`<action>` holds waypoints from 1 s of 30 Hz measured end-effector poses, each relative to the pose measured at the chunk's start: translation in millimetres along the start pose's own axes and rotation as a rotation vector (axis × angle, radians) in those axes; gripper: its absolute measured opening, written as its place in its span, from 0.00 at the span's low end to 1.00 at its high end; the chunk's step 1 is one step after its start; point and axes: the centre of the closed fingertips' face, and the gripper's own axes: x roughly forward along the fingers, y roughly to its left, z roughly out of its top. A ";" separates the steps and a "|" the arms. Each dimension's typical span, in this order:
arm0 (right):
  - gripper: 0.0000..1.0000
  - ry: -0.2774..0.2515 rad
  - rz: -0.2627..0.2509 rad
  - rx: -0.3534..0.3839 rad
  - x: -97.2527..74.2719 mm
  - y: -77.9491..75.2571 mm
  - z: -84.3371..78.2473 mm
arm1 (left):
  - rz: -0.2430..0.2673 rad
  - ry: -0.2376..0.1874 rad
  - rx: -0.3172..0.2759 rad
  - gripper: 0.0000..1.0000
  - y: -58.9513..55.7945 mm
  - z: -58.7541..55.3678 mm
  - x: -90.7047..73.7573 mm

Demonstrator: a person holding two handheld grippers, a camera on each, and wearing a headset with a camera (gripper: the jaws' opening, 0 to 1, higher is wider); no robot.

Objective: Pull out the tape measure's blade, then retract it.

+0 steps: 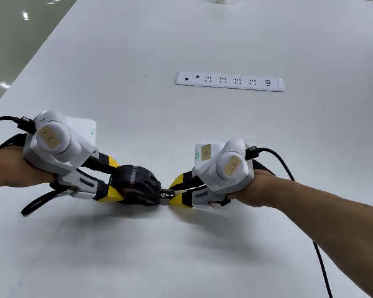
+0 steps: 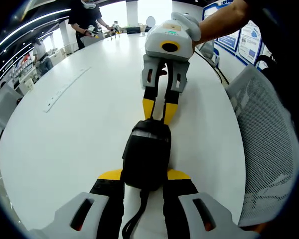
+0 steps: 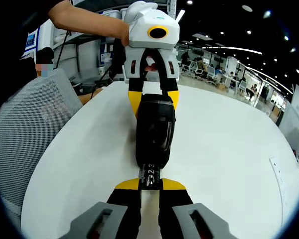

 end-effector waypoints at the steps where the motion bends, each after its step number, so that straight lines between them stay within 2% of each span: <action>1: 0.09 0.002 0.000 -0.001 -0.8 0.1 -0.8 | -0.001 0.000 0.000 0.24 0.1 -0.1 -0.1; 30: 0.09 0.043 -0.018 0.001 -25.0 0.3 -21.4 | 0.000 0.017 0.002 0.24 1.0 0.0 -0.3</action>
